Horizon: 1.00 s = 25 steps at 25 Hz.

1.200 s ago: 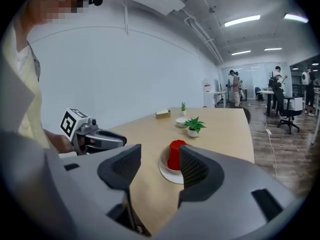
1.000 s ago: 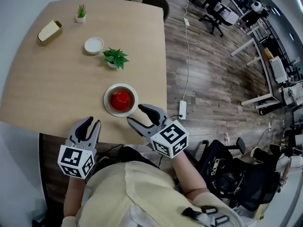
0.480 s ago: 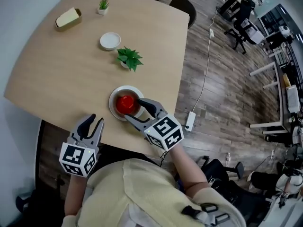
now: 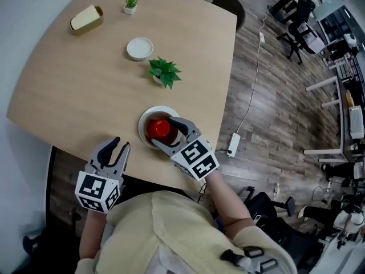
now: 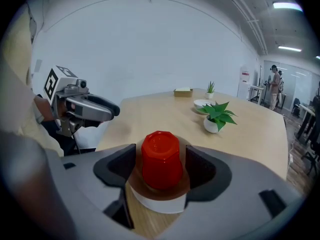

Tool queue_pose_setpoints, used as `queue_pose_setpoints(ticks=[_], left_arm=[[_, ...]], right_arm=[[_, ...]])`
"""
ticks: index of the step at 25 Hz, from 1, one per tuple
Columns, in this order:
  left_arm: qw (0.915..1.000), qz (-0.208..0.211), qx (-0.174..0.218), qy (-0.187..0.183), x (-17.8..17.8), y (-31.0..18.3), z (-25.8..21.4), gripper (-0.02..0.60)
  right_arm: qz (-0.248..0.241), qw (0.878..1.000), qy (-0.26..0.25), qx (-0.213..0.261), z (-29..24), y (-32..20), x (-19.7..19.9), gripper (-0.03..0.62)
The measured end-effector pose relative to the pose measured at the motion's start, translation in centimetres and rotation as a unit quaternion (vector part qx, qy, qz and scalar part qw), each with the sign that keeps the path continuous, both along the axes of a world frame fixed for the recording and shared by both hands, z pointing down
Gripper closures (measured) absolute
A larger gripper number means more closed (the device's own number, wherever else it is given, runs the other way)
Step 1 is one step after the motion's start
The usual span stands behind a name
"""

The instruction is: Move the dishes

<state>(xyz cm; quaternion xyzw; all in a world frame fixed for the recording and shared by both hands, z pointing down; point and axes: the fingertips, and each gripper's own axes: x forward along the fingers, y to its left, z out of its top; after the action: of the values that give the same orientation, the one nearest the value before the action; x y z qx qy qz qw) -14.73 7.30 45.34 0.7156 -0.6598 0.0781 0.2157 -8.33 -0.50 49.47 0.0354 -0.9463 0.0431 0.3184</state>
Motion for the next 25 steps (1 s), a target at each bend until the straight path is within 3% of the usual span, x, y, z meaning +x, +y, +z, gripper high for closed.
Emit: queue_pose_setpoints(ticks=[9, 12, 17, 25], left_arm=[[0.9980, 0.063, -0.007, 0.007, -2.0, -2.5, 0.4, 0.476], [0.9967, 0.080, -0.008, 0.009, -2.1, -3.0, 0.5, 0.476], [0.9939, 0.110, -0.004, 0.006, -1.5, -3.4, 0.1, 0.476], [0.9932, 0.116, 0.006, 0.005, -1.7, -4.0, -0.4, 0.476]], right_arm=[[0.006, 0.998, 0.041, 0.038, 1.0, -0.3, -0.8, 0.290], [0.004, 0.997, 0.056, 0.056, 1.5, -0.2, -0.6, 0.332], [0.000, 0.997, 0.055, 0.055, 1.4, 0.0, -0.6, 0.338], [0.000, 0.996, 0.055, 0.066, 1.3, -0.3, -0.2, 0.344]])
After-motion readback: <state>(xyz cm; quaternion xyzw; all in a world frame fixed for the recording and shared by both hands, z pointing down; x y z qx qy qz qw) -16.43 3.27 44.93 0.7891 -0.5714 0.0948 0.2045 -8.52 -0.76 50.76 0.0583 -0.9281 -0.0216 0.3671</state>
